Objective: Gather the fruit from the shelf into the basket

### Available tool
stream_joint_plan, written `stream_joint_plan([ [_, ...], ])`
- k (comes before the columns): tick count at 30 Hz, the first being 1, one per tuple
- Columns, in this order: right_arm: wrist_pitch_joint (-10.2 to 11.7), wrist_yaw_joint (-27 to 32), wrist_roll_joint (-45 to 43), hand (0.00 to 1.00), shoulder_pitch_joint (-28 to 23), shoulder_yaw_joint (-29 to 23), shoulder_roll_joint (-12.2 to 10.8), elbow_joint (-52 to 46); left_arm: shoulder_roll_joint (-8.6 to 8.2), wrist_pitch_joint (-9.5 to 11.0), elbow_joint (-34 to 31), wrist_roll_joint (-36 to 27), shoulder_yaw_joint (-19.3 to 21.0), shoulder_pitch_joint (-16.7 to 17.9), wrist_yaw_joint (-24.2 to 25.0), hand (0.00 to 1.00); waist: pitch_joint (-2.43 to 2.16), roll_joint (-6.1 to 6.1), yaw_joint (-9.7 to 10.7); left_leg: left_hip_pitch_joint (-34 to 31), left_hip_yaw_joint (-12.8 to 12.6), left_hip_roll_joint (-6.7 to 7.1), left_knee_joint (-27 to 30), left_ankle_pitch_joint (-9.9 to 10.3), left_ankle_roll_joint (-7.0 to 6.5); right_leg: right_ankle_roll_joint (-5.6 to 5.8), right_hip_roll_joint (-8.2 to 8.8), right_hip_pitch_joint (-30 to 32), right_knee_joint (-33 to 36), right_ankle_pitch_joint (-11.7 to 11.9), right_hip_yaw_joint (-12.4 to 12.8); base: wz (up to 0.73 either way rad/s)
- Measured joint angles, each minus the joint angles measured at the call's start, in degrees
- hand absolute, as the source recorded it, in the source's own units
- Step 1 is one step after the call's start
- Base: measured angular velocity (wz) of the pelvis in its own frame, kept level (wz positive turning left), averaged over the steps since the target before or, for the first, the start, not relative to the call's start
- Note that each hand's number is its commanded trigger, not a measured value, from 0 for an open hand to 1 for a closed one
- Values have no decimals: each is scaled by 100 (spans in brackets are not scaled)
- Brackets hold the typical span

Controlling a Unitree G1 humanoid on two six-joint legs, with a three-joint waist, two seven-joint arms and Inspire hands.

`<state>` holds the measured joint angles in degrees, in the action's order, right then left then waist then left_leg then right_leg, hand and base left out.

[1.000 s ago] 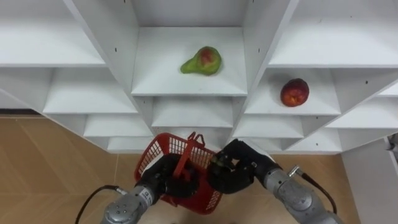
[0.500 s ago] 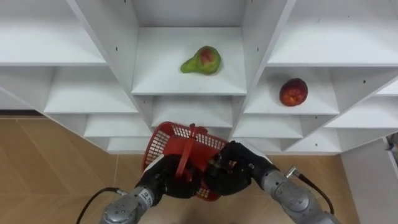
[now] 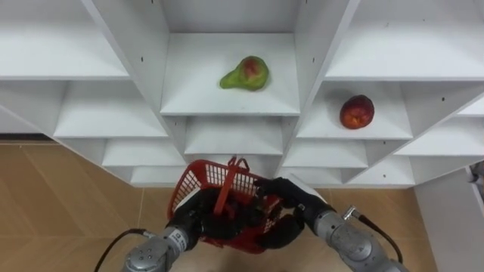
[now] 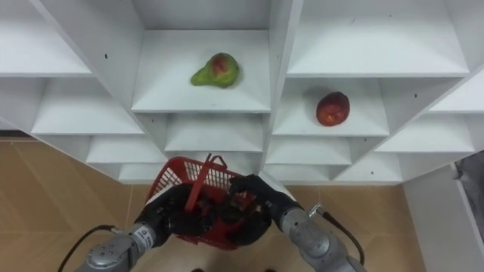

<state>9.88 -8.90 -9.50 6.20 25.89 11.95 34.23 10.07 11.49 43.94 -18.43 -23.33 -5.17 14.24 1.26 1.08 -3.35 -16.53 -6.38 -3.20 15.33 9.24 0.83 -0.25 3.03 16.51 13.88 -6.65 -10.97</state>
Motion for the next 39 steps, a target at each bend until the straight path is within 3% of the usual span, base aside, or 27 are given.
stream_joint_plan([
  [22,1,14,11,0,1,-22,-55,0,16,0,-10,-6,16,-1,-5,100,13,21,2,-10,8,2,2,0,0,1,1,1,-6,-2,0,0],
  [30,4,78,-190,0,-54,-19,-76,-43,31,7,-4,306,33,103,-152,100,12,21,-7,62,16,3,-22,0,0,2,-1,-80,-35,-3,-31,0],
  [39,18,232,-241,0,-89,-18,42,-885,93,11,78,585,418,287,-403,100,4,42,-23,422,25,3,-53,1,1,6,-12,-481,-129,-5,-48,0],
])
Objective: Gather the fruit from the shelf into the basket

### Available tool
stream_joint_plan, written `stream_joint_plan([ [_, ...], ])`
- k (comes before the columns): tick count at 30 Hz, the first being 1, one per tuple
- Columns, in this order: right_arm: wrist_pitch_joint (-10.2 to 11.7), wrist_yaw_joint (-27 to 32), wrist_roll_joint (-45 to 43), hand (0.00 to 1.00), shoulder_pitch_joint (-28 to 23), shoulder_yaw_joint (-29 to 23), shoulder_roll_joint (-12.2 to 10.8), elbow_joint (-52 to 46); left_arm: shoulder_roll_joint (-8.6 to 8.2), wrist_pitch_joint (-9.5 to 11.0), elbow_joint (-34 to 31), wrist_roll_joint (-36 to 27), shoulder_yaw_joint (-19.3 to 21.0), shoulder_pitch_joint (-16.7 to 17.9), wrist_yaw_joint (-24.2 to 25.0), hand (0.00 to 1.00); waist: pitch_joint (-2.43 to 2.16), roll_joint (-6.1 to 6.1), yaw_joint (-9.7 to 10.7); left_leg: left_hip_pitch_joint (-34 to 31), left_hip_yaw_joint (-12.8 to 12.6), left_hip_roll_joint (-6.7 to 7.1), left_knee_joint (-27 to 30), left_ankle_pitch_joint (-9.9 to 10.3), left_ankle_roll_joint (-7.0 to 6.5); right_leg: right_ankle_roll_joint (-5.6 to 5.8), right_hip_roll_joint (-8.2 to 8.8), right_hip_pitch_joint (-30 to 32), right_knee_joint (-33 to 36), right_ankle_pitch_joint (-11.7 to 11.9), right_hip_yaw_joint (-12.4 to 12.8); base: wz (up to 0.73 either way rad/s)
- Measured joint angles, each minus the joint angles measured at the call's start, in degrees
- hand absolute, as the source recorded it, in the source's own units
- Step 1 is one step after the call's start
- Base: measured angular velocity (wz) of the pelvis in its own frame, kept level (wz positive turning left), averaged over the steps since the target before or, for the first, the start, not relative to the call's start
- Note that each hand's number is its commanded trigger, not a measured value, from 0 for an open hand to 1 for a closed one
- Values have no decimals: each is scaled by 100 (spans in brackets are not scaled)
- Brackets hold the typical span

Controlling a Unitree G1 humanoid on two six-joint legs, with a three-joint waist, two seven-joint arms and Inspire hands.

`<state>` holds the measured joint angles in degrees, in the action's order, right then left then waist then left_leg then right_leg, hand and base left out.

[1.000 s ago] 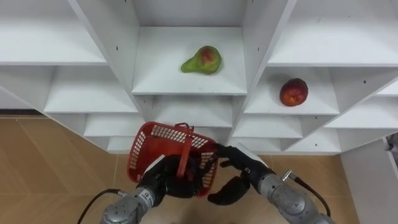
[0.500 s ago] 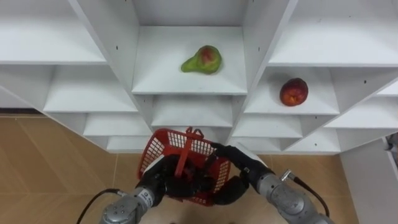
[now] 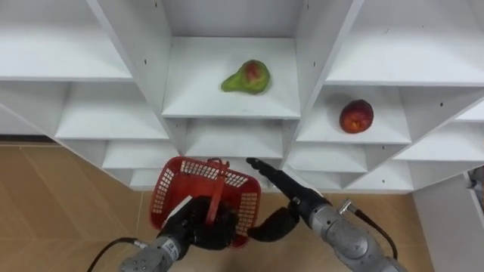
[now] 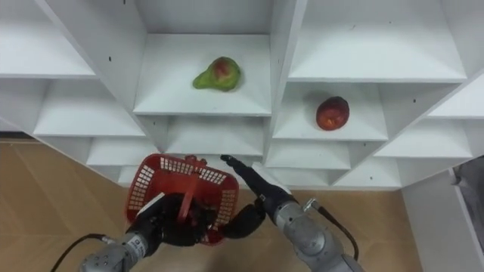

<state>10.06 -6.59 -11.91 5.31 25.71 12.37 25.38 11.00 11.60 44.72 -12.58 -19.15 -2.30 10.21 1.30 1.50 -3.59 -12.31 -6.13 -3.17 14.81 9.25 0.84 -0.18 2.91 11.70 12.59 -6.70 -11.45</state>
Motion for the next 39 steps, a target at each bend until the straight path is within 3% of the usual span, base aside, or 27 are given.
stream_joint_plan([
  [3,33,20,-33,0,-1,-8,144,-335,8,7,69,99,163,12,-7,100,-4,44,6,107,3,8,-57,0,1,12,0,-79,8,-17,13,0],
  [9,61,210,-193,0,-112,-73,263,-1051,46,11,149,116,237,222,-100,100,-34,252,11,181,14,13,-86,-4,5,14,-4,-154,-2,-16,23,0],
  [16,153,222,-176,0,-116,-318,588,-1817,58,9,480,343,555,266,-105,100,-45,341,-28,501,17,24,-267,-10,15,34,-12,-444,-104,-32,15,0],
  [21,153,220,-209,0,-117,-471,592,-2046,74,1,517,480,729,305,-119,100,-60,412,-25,554,18,37,-303,-10,14,40,-7,-486,-117,-39,29,0],
  [35,308,412,-197,0,-65,-797,639,-2638,89,-1,1150,557,783,301,-195,100,-58,406,1,699,64,39,-317,-9,16,43,-21,-692,-175,-28,38,1],
  [39,308,479,-189,0,-65,-954,666,-2849,93,-3,1149,586,797,306,-227,100,-59,462,-6,718,69,41,-306,-12,18,43,-23,-721,-196,-26,34,0],
])
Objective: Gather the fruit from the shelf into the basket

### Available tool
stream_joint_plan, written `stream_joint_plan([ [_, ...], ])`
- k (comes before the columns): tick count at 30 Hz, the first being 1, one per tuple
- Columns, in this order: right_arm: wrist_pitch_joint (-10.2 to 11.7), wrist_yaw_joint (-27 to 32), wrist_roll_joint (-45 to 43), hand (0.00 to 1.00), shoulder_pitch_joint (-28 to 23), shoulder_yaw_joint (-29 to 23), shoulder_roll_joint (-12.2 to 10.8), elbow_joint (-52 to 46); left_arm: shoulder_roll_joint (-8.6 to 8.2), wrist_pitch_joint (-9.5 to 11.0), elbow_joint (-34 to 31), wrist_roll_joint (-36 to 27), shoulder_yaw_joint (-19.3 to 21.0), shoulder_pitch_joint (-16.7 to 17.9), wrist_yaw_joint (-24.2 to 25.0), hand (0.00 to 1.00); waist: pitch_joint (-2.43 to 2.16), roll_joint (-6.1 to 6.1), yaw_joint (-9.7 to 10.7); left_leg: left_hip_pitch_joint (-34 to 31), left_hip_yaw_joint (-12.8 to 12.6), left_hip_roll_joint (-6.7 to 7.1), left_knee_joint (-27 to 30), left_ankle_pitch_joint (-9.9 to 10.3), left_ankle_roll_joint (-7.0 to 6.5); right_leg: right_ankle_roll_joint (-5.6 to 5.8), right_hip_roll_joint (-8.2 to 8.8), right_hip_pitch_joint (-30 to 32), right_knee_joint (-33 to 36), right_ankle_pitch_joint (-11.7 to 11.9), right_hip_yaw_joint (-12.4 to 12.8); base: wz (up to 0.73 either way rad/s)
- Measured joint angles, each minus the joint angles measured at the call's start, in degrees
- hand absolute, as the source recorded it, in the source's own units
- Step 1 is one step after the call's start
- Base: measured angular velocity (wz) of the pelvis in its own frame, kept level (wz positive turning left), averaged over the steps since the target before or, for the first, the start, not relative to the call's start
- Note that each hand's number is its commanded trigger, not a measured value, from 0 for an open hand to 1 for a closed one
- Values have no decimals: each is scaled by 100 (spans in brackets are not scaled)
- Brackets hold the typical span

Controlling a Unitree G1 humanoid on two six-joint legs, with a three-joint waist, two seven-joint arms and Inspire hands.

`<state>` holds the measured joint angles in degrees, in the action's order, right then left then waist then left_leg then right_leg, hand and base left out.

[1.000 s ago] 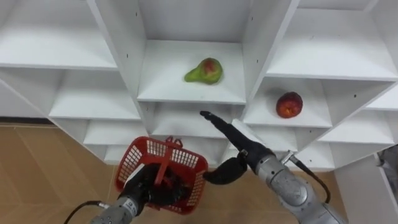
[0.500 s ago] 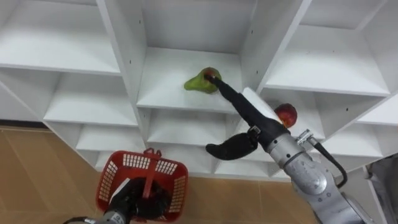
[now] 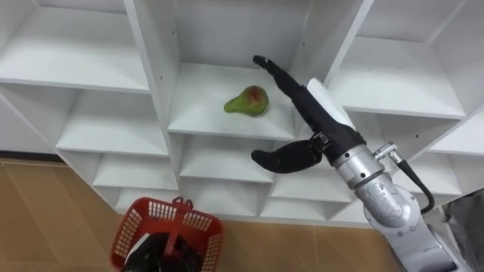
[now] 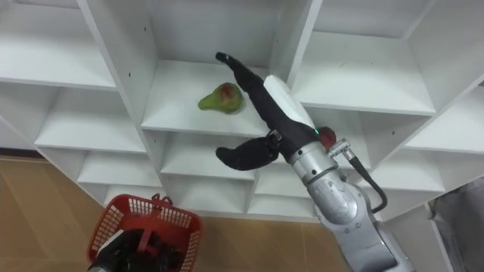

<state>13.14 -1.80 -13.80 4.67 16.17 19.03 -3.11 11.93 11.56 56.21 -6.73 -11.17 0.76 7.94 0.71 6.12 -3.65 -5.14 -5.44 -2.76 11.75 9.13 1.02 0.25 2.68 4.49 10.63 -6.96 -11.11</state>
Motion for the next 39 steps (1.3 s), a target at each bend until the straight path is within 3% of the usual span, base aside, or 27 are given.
stream_joint_plan([
  [14,10,223,24,0,263,-137,-41,-53,28,-21,-138,88,215,-6,-1,100,25,86,-3,-76,112,10,11,-2,3,0,14,28,6,0,-114,3],
  [23,-11,369,-27,0,308,-150,-40,-25,28,-66,-238,256,234,-1,0,100,17,142,-198,-61,112,14,-1,-5,2,1,20,27,6,0,-124,0],
  [30,-78,370,45,0,439,-36,-84,123,32,-73,-240,241,198,-26,-4,100,83,282,-396,-11,153,15,-8,-5,2,1,24,-31,8,0,-181,2],
  [39,-141,379,44,0,636,87,-95,329,29,-253,-237,244,192,-24,-1,100,82,332,-455,-49,256,22,6,-5,2,1,33,-57,5,0,-320,5],
])
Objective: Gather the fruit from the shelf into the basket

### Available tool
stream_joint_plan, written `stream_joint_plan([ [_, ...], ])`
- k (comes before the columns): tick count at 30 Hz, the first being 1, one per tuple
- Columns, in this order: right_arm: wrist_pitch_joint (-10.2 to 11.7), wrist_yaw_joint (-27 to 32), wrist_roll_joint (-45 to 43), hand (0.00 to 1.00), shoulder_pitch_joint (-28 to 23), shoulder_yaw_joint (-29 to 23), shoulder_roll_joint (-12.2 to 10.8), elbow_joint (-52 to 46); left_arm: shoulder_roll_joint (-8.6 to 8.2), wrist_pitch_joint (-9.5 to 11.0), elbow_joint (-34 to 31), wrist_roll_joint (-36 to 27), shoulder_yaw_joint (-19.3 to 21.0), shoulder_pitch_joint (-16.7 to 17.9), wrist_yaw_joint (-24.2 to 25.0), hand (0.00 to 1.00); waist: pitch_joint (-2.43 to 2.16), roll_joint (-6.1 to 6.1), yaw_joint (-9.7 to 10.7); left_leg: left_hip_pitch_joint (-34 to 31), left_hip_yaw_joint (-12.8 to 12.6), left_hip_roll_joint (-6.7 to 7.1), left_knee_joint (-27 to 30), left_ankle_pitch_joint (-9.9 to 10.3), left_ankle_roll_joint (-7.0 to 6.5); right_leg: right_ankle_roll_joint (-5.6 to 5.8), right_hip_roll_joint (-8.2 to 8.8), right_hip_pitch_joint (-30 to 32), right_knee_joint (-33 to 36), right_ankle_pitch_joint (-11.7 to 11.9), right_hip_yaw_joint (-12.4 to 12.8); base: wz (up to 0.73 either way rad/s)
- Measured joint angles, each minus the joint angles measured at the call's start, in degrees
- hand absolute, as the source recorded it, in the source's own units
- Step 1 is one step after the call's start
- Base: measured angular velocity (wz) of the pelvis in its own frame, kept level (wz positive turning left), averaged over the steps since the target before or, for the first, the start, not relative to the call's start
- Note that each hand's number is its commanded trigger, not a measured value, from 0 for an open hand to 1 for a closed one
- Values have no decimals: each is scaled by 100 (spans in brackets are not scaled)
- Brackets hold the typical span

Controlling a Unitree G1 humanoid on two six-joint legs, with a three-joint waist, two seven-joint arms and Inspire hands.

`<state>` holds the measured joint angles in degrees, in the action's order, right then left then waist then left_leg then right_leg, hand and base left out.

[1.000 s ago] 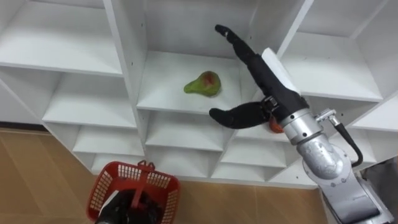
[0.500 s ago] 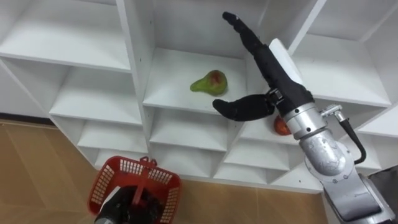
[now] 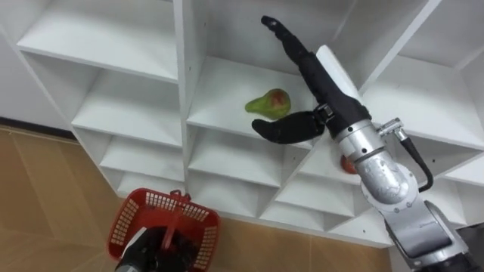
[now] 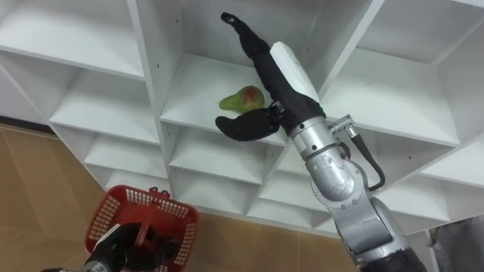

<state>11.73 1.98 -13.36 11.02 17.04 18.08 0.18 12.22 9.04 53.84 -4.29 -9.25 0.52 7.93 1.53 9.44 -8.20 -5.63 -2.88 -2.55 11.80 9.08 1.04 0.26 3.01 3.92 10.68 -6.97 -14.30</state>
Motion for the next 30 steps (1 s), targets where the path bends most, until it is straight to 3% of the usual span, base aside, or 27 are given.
stream_joint_plan([
  [10,-125,26,-1,0,10,32,-75,47,-3,-42,-1,-2,-6,-7,3,100,0,-28,2,-25,25,1,20,0,0,0,0,4,-3,0,-17,0],
  [15,-128,45,-24,0,11,201,-74,371,-8,-43,-3,3,-4,-13,3,100,1,-46,17,-84,49,7,64,0,0,0,2,22,-4,0,-40,2],
  [24,-185,41,-227,0,222,60,-54,1213,-2,-184,-3,189,76,-28,66,100,-14,-56,47,-146,118,17,137,0,1,-1,11,16,9,1,-106,3],
  [30,-178,35,-297,0,296,-144,-20,1314,6,-188,-102,505,250,-36,179,100,-58,28,27,-177,171,24,178,0,1,-1,16,8,8,1,-157,5],
])
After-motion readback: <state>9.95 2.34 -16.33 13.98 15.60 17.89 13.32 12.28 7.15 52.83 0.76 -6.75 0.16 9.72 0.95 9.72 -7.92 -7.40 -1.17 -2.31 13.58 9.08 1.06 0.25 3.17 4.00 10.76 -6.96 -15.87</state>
